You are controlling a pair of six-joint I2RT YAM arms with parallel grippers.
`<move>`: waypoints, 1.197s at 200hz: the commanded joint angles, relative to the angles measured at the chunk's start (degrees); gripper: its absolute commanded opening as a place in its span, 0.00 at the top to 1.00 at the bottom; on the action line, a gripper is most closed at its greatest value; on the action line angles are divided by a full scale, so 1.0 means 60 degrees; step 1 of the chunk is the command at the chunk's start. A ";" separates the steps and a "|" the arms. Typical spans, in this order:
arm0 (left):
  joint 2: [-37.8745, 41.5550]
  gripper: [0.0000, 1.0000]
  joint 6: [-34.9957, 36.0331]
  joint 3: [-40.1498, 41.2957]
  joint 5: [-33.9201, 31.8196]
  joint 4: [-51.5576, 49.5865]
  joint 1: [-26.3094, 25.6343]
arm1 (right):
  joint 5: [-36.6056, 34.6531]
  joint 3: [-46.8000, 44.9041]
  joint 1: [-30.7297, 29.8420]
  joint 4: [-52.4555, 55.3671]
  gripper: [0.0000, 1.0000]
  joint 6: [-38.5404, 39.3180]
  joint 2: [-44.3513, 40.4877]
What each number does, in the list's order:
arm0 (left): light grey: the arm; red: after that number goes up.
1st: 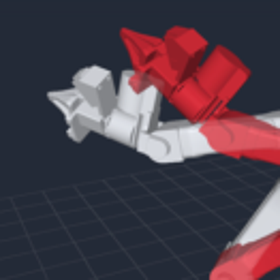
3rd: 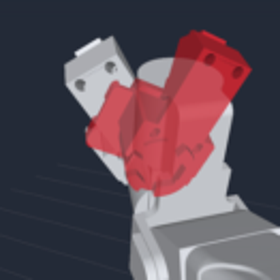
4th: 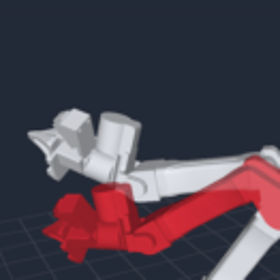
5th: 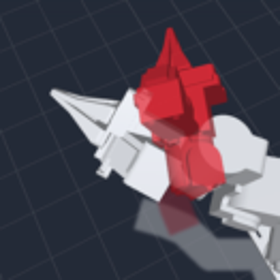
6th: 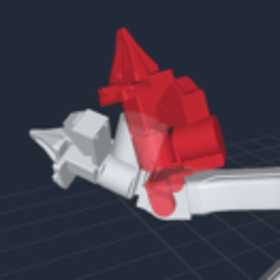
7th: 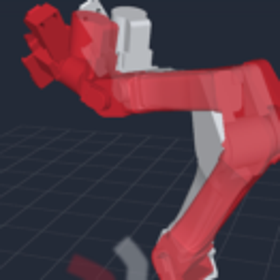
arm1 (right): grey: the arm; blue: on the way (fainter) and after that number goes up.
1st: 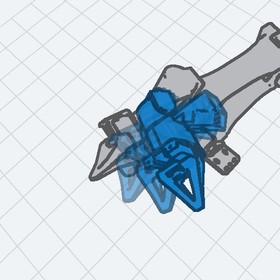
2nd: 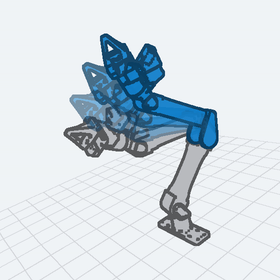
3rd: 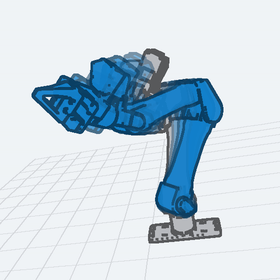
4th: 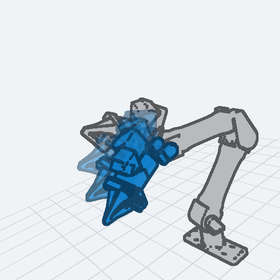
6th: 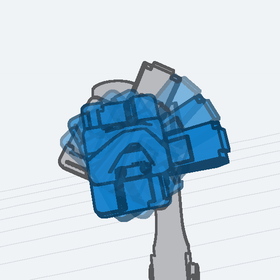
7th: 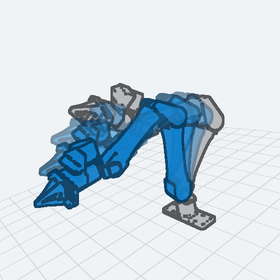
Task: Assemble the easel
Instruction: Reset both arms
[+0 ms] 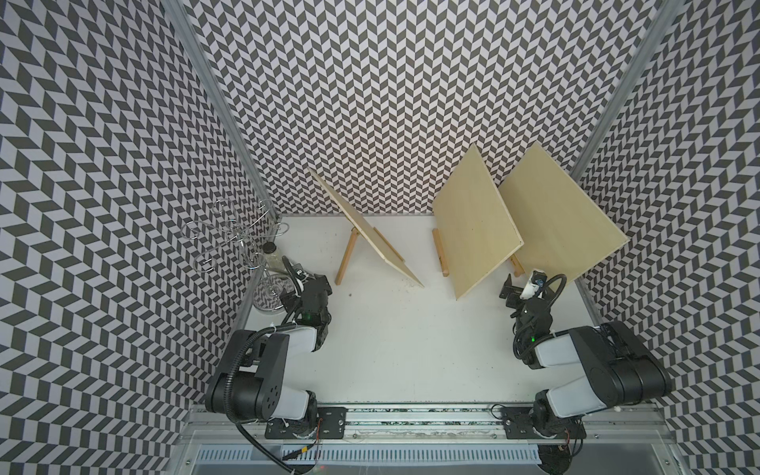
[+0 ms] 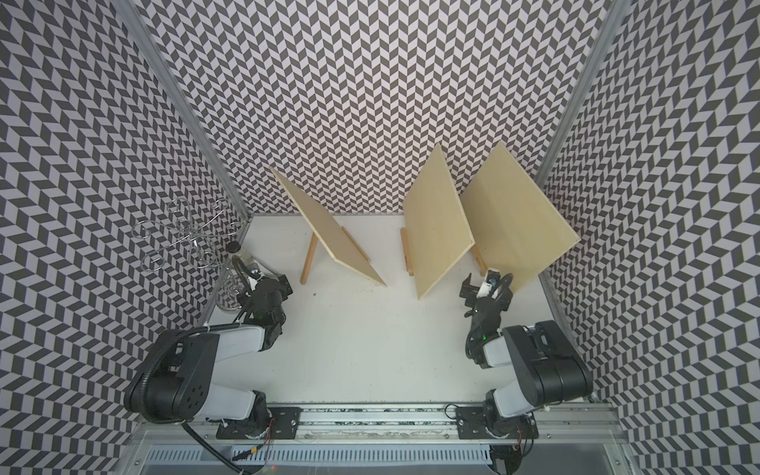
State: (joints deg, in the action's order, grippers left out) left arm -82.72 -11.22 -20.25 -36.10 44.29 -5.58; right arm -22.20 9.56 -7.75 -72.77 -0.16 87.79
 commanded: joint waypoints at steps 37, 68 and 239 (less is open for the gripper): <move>-0.0305 0.01 0.1177 0.1265 0.3782 0.4374 0.0681 | 0.1079 0.0262 0.0166 -0.1345 0.01 0.0321 0.0444; -0.0771 0.00 0.1431 0.1099 0.4737 0.4336 0.0754 | 0.1517 0.0440 0.0406 -0.0511 0.01 0.0133 0.0253; -0.1066 0.01 0.1625 0.1052 0.4437 0.4805 0.0638 | 0.2866 0.0086 0.0642 -0.1486 0.01 0.0502 0.0324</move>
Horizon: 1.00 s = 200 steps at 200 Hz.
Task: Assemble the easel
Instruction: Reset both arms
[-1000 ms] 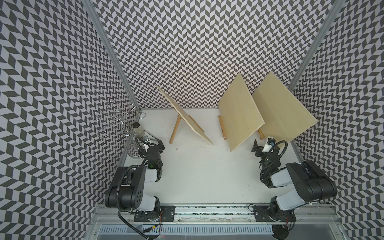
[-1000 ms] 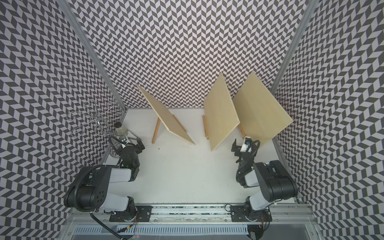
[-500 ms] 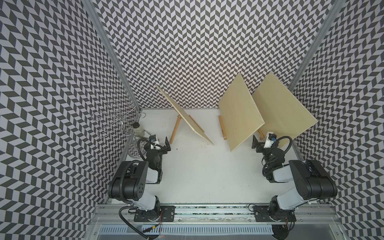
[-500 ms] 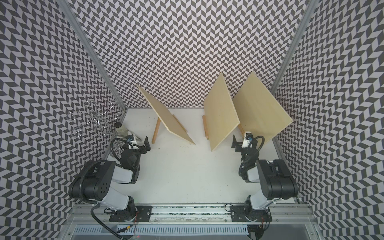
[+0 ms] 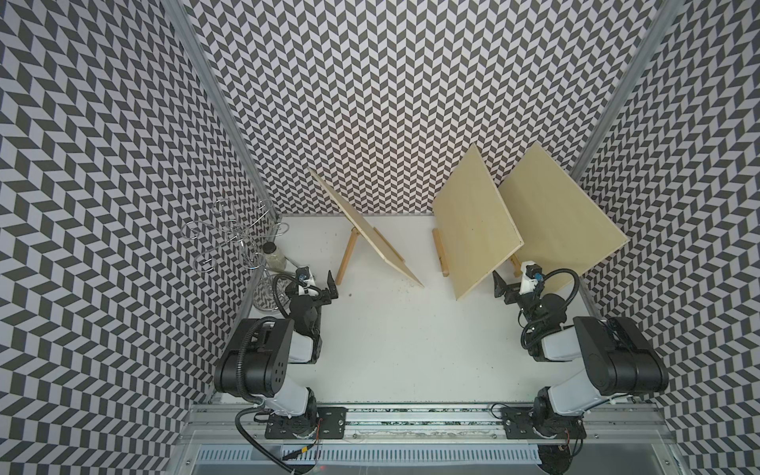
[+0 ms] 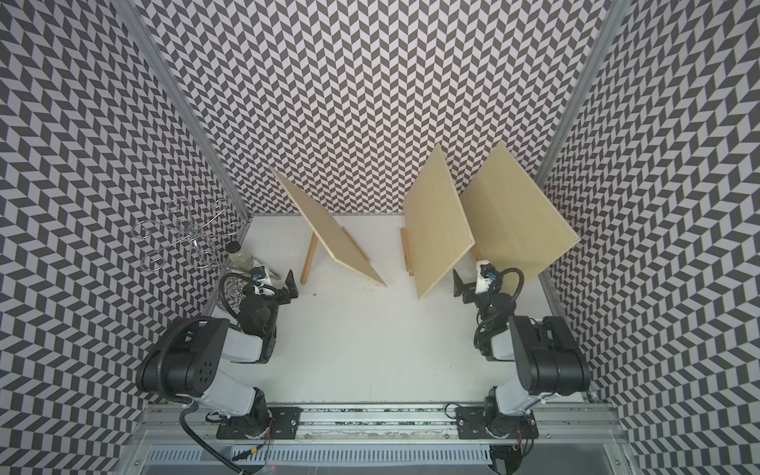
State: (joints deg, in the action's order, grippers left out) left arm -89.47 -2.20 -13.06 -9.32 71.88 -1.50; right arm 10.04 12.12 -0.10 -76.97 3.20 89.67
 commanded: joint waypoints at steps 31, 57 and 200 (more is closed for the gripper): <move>0.0044 0.00 0.0117 -0.0138 -0.0028 0.0252 -0.0035 | -0.1618 -0.0362 -0.0535 -0.0564 0.01 0.0018 -0.0129; 0.0030 0.00 0.0117 -0.0152 -0.0035 0.0237 -0.0036 | 0.0378 -0.1268 -0.0441 -0.1649 0.01 0.0740 -0.0498; 0.0044 0.00 0.0161 -0.0172 -0.0107 0.0193 -0.0087 | 0.0321 0.0346 0.0183 0.0127 0.01 -0.0094 0.0116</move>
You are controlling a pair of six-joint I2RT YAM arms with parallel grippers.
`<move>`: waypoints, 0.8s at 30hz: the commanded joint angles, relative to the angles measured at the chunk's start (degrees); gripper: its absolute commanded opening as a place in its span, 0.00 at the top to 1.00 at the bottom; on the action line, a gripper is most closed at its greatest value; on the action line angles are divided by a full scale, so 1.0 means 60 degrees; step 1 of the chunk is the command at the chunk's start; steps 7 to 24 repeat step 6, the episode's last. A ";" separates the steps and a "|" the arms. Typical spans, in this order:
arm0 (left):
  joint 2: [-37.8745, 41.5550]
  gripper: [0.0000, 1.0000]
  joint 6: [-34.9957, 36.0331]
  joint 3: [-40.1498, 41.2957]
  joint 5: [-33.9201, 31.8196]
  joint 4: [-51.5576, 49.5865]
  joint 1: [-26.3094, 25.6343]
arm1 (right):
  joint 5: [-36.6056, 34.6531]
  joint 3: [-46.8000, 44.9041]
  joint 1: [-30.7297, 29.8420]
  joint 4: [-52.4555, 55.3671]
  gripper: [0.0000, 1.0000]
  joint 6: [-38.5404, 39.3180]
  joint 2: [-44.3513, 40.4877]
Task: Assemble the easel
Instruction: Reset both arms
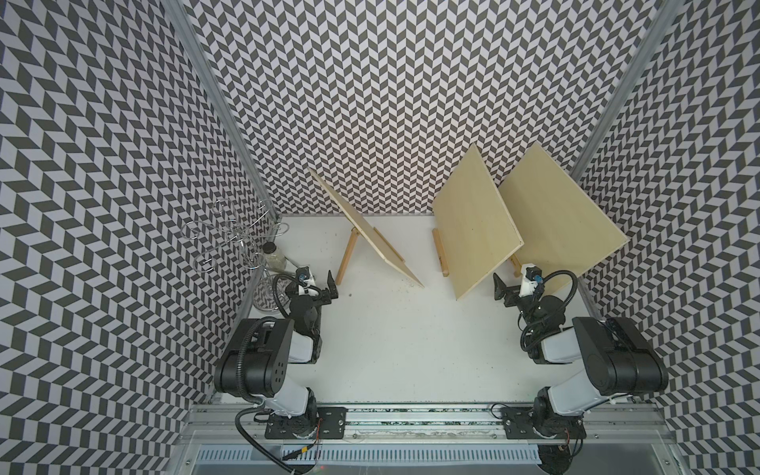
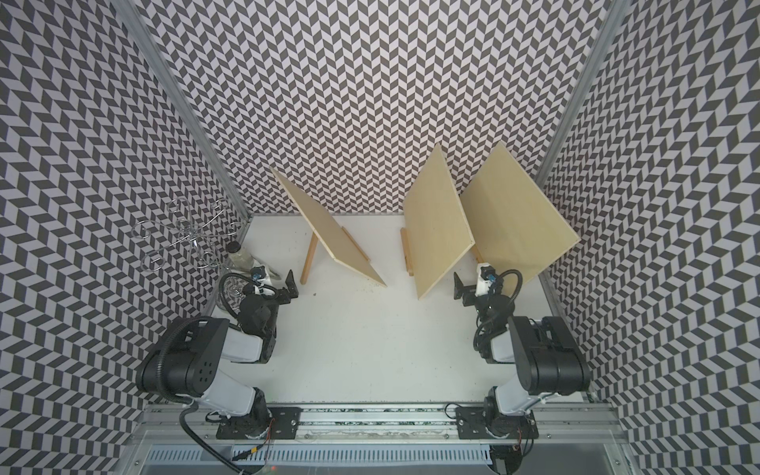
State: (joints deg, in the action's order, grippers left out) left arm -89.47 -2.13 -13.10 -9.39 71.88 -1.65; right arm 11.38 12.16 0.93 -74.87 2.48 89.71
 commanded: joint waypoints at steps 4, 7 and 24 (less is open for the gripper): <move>0.0052 0.00 0.0142 -0.0165 -0.0092 0.0183 -0.0062 | 0.0096 0.0296 0.0010 -0.0272 0.01 0.0026 0.0078; 0.0062 0.00 0.0126 -0.0166 -0.0093 0.0152 -0.0062 | 0.0093 0.0190 0.0008 -0.0402 0.01 0.0012 0.0012; 0.0062 0.00 0.0126 -0.0166 -0.0093 0.0152 -0.0062 | 0.0093 0.0190 0.0008 -0.0402 0.01 0.0012 0.0012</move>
